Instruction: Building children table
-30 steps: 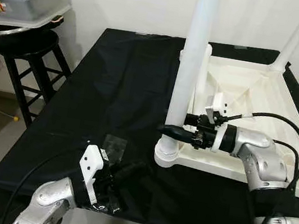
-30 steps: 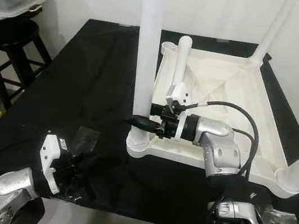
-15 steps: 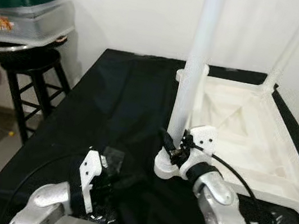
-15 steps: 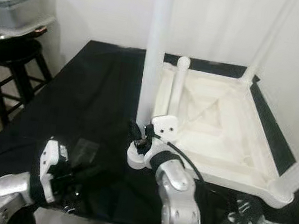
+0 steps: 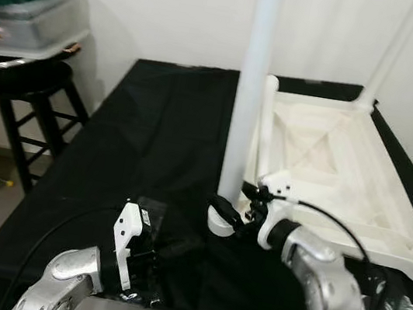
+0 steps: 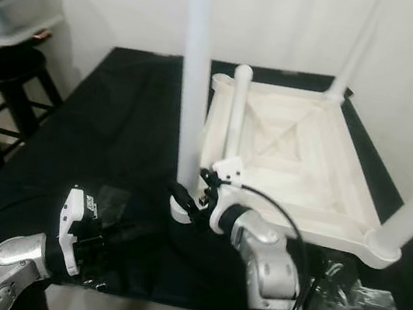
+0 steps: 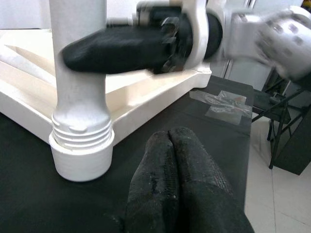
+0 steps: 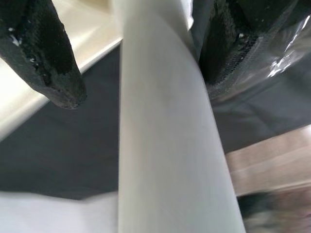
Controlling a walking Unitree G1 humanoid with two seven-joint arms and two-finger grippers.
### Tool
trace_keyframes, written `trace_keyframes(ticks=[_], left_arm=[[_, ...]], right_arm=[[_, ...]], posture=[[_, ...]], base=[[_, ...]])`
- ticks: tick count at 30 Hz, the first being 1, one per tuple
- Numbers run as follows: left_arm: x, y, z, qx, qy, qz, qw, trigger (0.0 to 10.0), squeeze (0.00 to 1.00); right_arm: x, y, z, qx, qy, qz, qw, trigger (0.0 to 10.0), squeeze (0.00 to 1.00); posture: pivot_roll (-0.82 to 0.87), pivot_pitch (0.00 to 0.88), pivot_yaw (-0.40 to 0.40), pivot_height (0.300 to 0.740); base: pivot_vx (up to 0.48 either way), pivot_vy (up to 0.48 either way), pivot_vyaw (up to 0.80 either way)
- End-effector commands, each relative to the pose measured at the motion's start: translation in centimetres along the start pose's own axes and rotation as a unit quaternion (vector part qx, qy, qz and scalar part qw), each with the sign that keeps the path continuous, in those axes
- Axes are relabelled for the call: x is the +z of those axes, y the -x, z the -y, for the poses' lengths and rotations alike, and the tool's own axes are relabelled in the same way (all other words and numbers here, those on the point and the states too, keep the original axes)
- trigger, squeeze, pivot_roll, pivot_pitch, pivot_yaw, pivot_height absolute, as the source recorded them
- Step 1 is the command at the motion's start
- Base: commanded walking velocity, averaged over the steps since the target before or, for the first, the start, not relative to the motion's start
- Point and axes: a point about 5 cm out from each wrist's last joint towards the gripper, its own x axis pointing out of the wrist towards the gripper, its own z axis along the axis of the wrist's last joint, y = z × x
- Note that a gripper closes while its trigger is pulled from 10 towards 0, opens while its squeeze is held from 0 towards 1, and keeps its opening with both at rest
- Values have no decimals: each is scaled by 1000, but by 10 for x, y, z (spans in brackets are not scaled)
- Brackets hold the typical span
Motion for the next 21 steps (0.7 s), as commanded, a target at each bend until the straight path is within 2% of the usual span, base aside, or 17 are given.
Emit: trace_keyframes(ticks=[1,3,4,5,8,9,10,11,14,21], left_arm=[[-2,0,0,0,8,-3,1000,10000,0],[-3,0,0,-1,9,-3,1000,10000,0],[-3,0,0,-1,9,-3,1000,10000,0],[-3,-1,1,-2,11,-3,1000,10000,0],[-3,-1,1,-3,14,-3,1000,10000,0],[-4,-1,1,-4,18,-3,1000,10000,0],[-4,-1,1,-4,18,-3,1000,10000,0],[-4,-1,1,-5,21,-2,1000,10000,0],[-5,-1,1,-8,27,-2,1000,10000,0],[-4,0,1,-11,39,2,999,10000,0]], right_arm=[[-2,-2,-1,41,7,3,999,10000,0],[-3,-2,9,63,14,-9,998,10000,0],[-3,-2,9,63,14,-9,998,10000,0],[0,-5,17,77,15,-9,997,10000,0],[3,-6,19,90,14,-7,996,10000,0],[6,-8,19,112,11,-3,994,4039,0],[6,-8,19,112,11,-3,994,4039,0],[8,-10,19,129,9,1,992,0,0],[11,-11,19,160,1,11,987,0,0],[6,-6,17,180,-11,11,983,0,0]], posture=[[-19,92,49,740],[-17,89,46,740],[-17,89,46,740],[-12,87,42,740],[-10,86,42,740],[-7,83,40,740],[-7,83,40,740],[-5,82,41,740],[-5,79,43,740],[-14,86,40,740]], base=[[0,0,0],[0,0,0],[0,0,0],[0,0,0],[0,0,0],[0,0,0],[0,0,0],[0,0,0],[0,0,0],[0,0,0]])
